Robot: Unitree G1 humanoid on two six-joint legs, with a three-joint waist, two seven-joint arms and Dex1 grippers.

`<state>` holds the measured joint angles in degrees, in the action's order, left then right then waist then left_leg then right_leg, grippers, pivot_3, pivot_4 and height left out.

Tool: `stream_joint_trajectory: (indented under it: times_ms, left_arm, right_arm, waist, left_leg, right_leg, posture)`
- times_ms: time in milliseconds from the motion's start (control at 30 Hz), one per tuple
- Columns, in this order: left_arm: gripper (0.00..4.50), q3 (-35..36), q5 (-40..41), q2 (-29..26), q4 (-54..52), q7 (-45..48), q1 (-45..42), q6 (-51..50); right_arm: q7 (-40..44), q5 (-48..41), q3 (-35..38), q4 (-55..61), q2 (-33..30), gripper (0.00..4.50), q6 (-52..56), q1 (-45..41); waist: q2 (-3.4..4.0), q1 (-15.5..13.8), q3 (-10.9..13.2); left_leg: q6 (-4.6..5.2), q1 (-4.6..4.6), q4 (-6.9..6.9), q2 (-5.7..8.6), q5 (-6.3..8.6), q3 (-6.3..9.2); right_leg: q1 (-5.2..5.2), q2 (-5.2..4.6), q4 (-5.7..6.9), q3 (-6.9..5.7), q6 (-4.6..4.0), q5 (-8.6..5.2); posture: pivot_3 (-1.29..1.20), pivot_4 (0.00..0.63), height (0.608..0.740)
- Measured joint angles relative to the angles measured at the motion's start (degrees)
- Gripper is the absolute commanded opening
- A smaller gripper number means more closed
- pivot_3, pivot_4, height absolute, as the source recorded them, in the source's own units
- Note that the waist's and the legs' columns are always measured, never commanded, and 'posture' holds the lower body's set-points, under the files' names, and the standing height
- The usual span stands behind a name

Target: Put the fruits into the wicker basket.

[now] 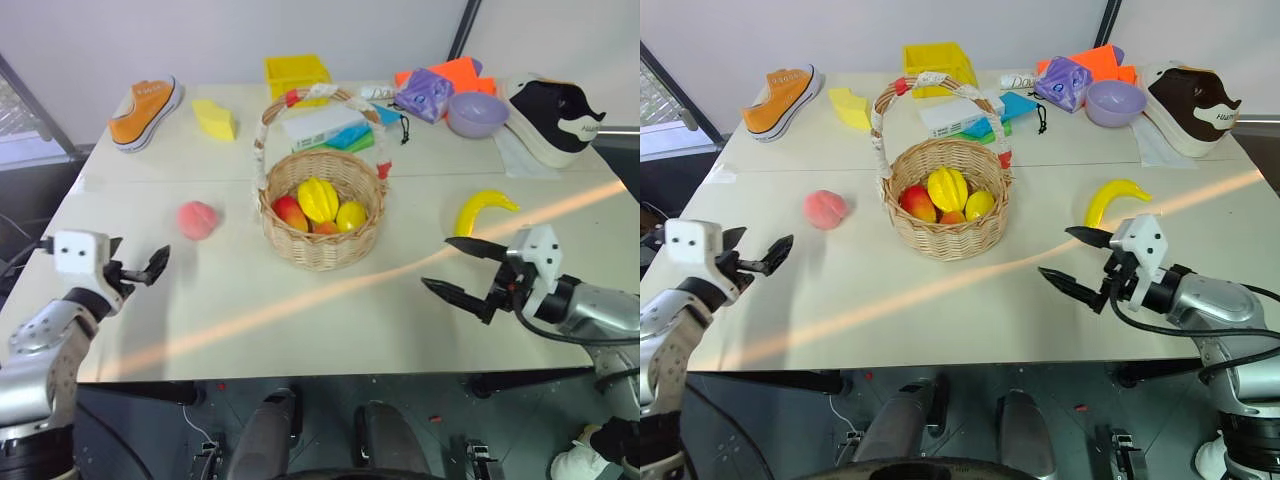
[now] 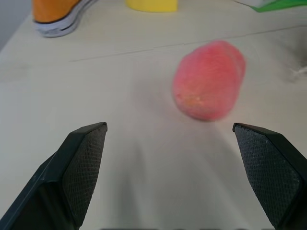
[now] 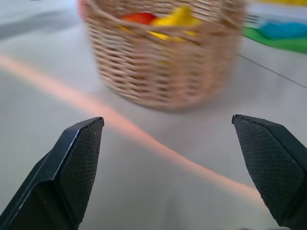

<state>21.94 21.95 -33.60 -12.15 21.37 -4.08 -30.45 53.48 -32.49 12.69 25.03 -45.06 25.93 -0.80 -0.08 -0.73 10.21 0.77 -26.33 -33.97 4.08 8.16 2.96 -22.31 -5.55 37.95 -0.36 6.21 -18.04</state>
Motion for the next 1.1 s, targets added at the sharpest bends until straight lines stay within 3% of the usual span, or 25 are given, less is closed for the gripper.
stream_joint_trajectory:
  times_ms: [100,233,600,767,800,1100]
  left_arm:
    - [4.50,-5.4,-3.3,0.1,3.4,-2.5,-8.7,-1.8]
    - [4.50,-9.8,-6.4,1.7,8.2,-4.1,-15.2,-1.9]
    - [4.50,-14.7,-11.2,2.1,19.3,-3.1,-23.8,-2.6]
    - [2.92,-14.9,-11.2,2.1,19.9,-2.0,-23.8,-4.1]
    - [2.78,-14.8,-11.2,2.1,19.8,-1.8,-23.8,-4.2]
    - [2.75,-11.4,-9.4,1.1,13.6,-0.3,-20.3,-6.3]
  right_arm:
    - [-0.7,-1.7,-7.4,8.6,0.6,4.48,3.5,-5.3]
    - [-2.5,-2.0,-11.8,11.4,1.7,4.48,5.1,-9.0]
    - [-3.0,0.7,-14.0,11.2,2.5,4.48,1.9,-7.3]
    - [-3.6,2.2,-14.0,10.8,3.4,4.50,-0.1,-6.7]
    - [-3.8,2.4,-14.1,10.8,3.6,4.50,-0.2,-6.7]
    - [-4.3,4.0,-14.3,10.4,3.6,4.50,-1.3,-6.8]
  waist:
    - [-0.01,0.0,0.0]
    - [-0.18,0.0,0.0]
    - [-0.24,0.1,0.0]
    - [-0.24,0.1,0.0]
    - [-0.25,0.1,0.0]
    - [-0.27,0.1,0.0]
  left_leg:
    - [0.00,-0.04,-0.04,0.01,0.00,0.01]
    - [0.05,-0.08,-0.04,0.07,0.02,0.01]
    - [0.16,-0.07,-0.06,0.07,-0.06,0.00]
    - [0.16,-0.05,-0.08,0.07,-0.06,0.00]
    - [0.16,-0.06,-0.08,0.07,-0.06,0.00]
    - [0.15,-0.08,-0.09,0.05,-0.06,0.01]
  right_leg:
    - [-0.02,0.01,0.01,-0.01,0.02,0.01]
    - [-0.01,-0.01,-0.12,-0.01,0.21,0.11]
    - [0.06,0.00,-0.02,-0.01,0.32,0.17]
    - [0.04,0.00,0.05,-0.01,0.32,0.17]
    - [0.04,0.00,0.04,-0.01,0.32,0.17]
    - [0.00,0.01,0.05,-0.01,0.31,0.17]
  posture:
    - [0.00,0.150,0.740]
    - [0.00,0.150,0.740]
    - [0.00,0.150,0.740]
    - [0.00,0.150,0.740]
    - [0.00,0.150,0.740]
    - [0.00,0.150,0.740]
